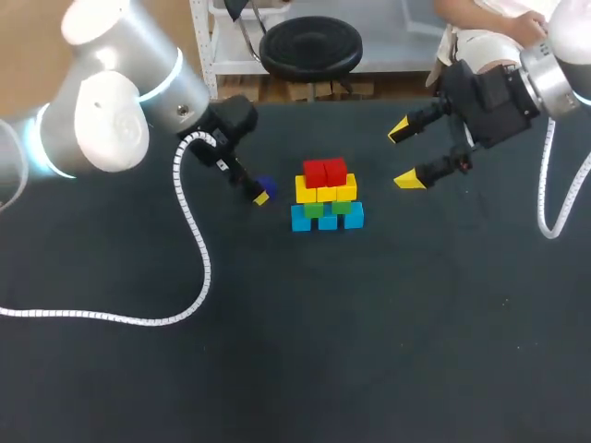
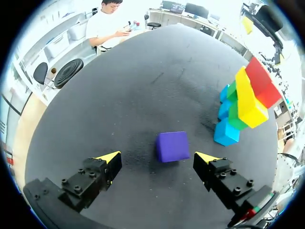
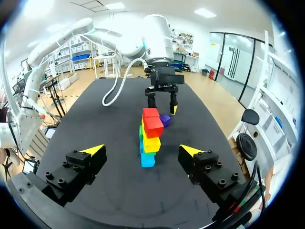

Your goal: Place the blue cubes, place green cubes on the blue cubes, place the yellow cubes on the green cubes, then place the red cubes on the yellow cubes, and place purple cube on the red cubes.

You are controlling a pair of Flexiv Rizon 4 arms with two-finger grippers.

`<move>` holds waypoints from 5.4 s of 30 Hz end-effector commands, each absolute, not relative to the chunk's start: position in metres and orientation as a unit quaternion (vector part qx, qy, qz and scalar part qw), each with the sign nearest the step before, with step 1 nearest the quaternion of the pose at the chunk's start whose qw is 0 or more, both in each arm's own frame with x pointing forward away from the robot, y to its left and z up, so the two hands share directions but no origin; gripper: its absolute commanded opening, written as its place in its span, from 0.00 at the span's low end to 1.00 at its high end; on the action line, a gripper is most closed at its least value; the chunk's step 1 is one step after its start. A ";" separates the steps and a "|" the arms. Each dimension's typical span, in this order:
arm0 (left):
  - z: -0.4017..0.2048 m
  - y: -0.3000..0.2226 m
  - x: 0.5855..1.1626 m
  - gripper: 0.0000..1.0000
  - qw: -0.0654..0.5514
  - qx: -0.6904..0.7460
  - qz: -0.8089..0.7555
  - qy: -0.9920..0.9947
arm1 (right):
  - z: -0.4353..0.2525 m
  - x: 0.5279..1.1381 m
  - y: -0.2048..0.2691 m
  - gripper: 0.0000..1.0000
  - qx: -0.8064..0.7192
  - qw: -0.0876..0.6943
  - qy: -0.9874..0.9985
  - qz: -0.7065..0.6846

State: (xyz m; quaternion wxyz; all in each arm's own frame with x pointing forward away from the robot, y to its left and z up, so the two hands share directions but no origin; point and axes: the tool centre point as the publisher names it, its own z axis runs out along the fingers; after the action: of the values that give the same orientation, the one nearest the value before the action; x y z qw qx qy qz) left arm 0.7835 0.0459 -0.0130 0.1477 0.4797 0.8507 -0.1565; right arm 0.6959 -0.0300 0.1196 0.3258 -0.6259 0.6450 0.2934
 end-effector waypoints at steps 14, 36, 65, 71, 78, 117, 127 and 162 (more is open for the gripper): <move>-0.026 0.047 0.808 1.00 0.129 0.480 -0.159 0.853 | 0.120 0.695 -0.030 1.00 -0.626 0.327 0.645 0.293; 0.003 0.045 0.794 1.00 0.125 0.572 -0.165 0.794 | 0.120 0.695 -0.030 1.00 -0.626 0.327 0.645 0.293; -0.005 0.038 0.820 1.00 0.050 0.620 -0.167 0.765 | 0.120 0.695 -0.030 1.00 -0.626 0.327 0.645 0.293; -0.008 0.040 0.824 1.00 0.044 0.617 -0.160 0.769 | 0.120 0.695 -0.030 1.00 -0.626 0.327 0.645 0.293; -0.015 0.041 0.824 1.00 0.040 0.607 -0.162 0.777 | 0.120 0.695 -0.030 1.00 -0.626 0.327 0.645 0.293; -0.004 0.050 0.784 0.00 0.060 0.603 -0.140 0.783 | 0.120 0.695 -0.030 1.00 -0.626 0.327 0.645 0.293; 0.000 0.058 0.781 1.00 0.062 0.607 -0.132 0.781 | 0.120 0.695 -0.030 1.00 -0.626 0.327 0.645 0.293; 0.010 0.019 0.823 1.00 0.042 0.754 -0.140 0.641 | 0.120 0.695 -0.030 1.00 -0.626 0.327 0.645 0.293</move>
State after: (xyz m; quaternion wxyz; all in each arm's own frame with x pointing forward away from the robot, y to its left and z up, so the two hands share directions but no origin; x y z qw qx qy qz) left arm 0.8169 0.0229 0.0096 0.0724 0.7486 0.6482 -0.1194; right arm 0.6959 -0.0300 0.1197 0.3258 -0.6259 0.6450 0.2934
